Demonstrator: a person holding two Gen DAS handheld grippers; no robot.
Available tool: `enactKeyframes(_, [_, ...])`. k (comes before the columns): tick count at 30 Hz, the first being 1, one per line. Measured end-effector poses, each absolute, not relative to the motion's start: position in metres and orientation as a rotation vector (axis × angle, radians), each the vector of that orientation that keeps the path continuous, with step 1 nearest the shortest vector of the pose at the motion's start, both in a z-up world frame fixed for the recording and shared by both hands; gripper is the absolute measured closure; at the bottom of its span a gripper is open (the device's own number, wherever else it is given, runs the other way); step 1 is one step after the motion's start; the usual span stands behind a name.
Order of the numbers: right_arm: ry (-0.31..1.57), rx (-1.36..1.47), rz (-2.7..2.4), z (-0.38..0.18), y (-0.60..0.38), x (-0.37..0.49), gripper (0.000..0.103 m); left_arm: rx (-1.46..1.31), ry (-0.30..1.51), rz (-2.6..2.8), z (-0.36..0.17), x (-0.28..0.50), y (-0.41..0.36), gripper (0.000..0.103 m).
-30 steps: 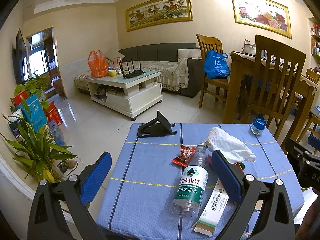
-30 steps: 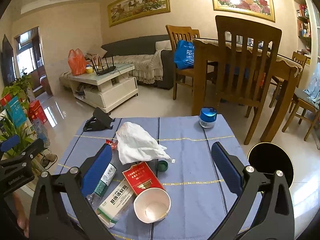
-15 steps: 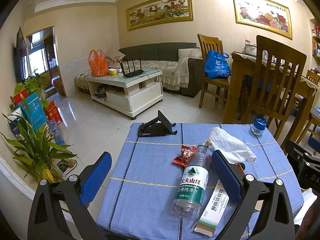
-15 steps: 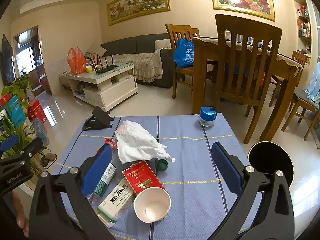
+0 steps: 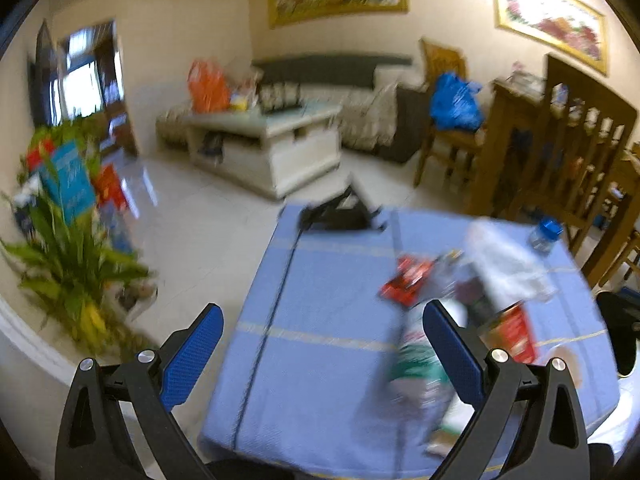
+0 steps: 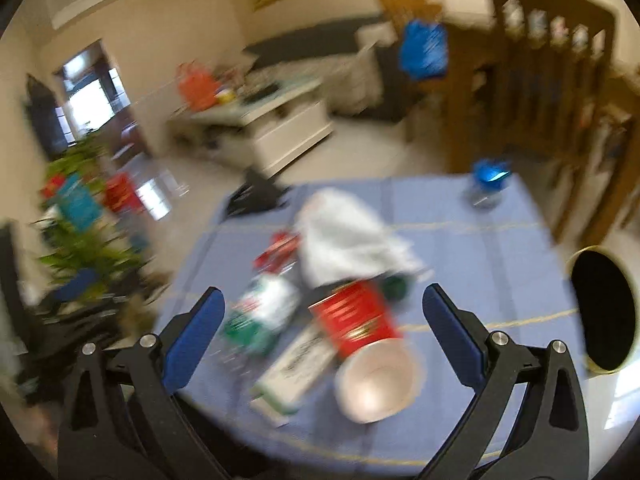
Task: Collect trash
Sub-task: 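Grasp the water bottle with the right tool while the left tool grasps the white ointment box, then carry both items to the black bin and release them inside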
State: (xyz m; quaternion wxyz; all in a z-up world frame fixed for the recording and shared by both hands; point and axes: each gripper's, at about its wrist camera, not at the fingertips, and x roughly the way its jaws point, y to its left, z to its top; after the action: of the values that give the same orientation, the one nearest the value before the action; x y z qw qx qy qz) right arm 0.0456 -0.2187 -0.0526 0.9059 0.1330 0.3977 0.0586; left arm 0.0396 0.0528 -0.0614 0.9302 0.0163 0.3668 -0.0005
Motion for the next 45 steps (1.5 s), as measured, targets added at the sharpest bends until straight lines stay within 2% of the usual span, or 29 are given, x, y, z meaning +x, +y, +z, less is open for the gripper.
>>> enactKeyframes(6, [0.972, 0.371, 0.276, -0.083, -0.176, 0.077, 0.005, -0.074, 0.959, 0.07, -0.134, 0.06, 0.116, 0.007])
enactKeyframes(13, [1.185, 0.22, 0.094, -0.152, -0.108, 0.14, 0.005, -0.113, 0.817, 0.179, -0.128, 0.036, 0.144, 0.007])
enactKeyframes(16, [1.241, 0.169, 0.013, -0.177, -0.097, 0.152, 0.006, -0.047, 0.783, 0.176, -0.123, 0.032, 0.145, 0.007])
enactKeyframes(17, [1.253, 0.163, -0.002, -0.18, -0.096, 0.153, 0.008, -0.013, 0.774, 0.176, -0.122, 0.031, 0.142, 0.007])
enactKeyframes(19, [1.282, 0.166, -0.027, -0.19, -0.102, 0.156, 0.02, 0.047, 0.765, 0.17, -0.12, 0.034, 0.135, 0.007])
enactKeyframes(20, [1.292, 0.183, -0.019, -0.193, -0.106, 0.155, 0.031, 0.068, 0.764, 0.159, -0.12, 0.035, 0.135, 0.007])
enactKeyframes(21, [1.293, 0.201, -0.009, -0.197, -0.106, 0.152, 0.032, 0.078, 0.77, 0.143, -0.12, 0.035, 0.132, 0.007])
enactKeyframes(28, [1.27, 0.301, 0.035, -0.184, -0.131, 0.14, 0.033, 0.085, 0.804, 0.057, -0.124, 0.041, 0.113, 0.007])
enactKeyframes(34, [1.236, 0.527, 0.2, -0.159, -0.168, 0.111, 0.033, 0.085, 0.832, -0.046, -0.124, 0.041, 0.085, 0.007])
enactKeyframes(45, [0.929, 0.822, 0.452, -0.077, -0.306, 0.029, 0.035, 0.116, 0.891, -0.412, -0.126, 0.026, -0.013, 0.007])
